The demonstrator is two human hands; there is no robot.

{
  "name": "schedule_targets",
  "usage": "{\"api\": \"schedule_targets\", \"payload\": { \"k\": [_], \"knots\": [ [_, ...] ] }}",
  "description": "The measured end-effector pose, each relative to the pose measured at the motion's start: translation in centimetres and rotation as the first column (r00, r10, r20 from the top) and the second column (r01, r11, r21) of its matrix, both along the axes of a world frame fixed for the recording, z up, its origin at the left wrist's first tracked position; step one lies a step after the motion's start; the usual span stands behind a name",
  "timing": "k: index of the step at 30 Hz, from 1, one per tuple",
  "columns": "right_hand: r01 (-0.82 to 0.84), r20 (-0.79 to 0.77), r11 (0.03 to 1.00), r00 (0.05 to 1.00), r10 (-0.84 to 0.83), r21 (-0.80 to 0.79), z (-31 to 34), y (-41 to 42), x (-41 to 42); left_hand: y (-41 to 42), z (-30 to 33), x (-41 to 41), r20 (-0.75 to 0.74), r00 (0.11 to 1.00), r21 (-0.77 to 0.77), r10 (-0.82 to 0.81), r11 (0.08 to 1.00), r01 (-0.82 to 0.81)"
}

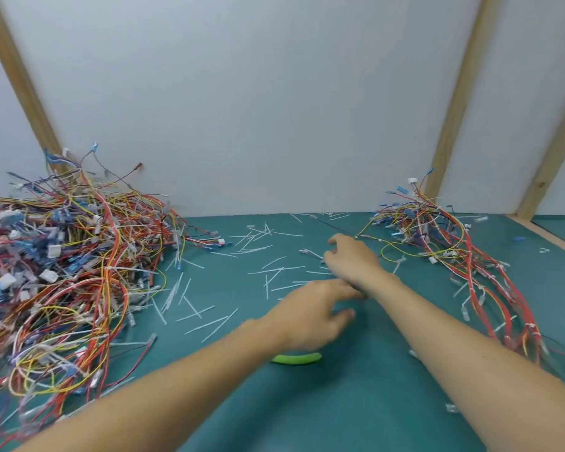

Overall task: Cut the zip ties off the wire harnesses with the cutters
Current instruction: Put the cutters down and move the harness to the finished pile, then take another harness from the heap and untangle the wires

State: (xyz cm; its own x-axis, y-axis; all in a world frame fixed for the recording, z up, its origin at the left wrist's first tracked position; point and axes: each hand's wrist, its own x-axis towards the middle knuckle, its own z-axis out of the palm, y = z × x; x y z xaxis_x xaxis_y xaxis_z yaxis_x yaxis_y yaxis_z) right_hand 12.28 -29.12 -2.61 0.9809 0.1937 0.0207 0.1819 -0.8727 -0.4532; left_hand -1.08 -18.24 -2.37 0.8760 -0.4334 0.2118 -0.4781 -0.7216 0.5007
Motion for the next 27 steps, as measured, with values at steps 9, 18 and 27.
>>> {"api": "schedule_targets", "payload": {
  "k": [9,18,27],
  "knots": [
    [-0.058,0.177,0.991,0.983,0.036,0.12,-3.2,6.5,-4.3,20.0,3.8,-1.8,0.12,0.739,0.375,0.663,0.659,-0.652],
    [-0.024,0.267,0.993,0.964,-0.007,0.113,-5.4,6.8,-5.5,23.7,3.7,-4.6,0.354,0.671,0.278,0.651,0.612,-0.74],
    [0.021,0.243,0.983,0.968,-0.066,0.185,-4.9,6.8,-6.2,28.7,7.6,-5.0,0.444,0.536,0.626,0.718,0.179,-0.759]
  ]
}}
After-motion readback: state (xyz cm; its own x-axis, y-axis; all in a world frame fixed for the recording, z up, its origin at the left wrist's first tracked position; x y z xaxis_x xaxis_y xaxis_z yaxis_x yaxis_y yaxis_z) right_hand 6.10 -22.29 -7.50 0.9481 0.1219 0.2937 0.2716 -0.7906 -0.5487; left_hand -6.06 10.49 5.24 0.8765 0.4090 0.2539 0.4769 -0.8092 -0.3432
